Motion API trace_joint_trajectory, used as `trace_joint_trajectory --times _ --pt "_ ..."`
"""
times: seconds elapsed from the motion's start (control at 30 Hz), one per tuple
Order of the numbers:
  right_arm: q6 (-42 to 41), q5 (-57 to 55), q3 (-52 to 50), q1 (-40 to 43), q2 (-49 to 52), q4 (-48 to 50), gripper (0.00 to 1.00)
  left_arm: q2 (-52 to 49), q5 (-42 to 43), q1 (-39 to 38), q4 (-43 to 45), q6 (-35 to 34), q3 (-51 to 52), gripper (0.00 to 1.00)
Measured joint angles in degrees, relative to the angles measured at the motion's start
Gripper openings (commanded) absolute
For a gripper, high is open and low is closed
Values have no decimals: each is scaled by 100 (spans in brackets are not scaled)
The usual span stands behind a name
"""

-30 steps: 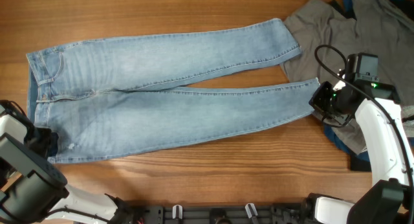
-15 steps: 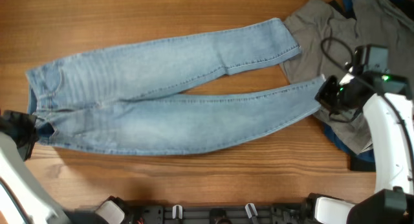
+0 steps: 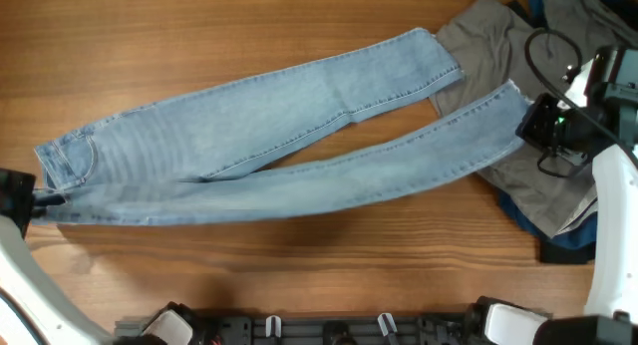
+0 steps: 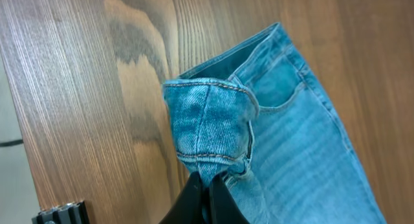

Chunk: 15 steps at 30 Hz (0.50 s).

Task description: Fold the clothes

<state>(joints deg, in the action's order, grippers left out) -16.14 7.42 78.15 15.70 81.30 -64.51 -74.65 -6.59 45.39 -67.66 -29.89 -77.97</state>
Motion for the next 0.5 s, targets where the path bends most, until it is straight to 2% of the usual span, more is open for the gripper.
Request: trace_joint_trajectory --times 0.13,0.33,0.5 --pt "48 24 0 0 380 -175 4 -498 -44 55 63 0 0 4" --pt "280 448 57 0 931 -278 4 -555 68 146 540 -22 0 4" --pt "433 656 1056 -125 1943 -667 4 -879 398 144 1196 -39 0 4"
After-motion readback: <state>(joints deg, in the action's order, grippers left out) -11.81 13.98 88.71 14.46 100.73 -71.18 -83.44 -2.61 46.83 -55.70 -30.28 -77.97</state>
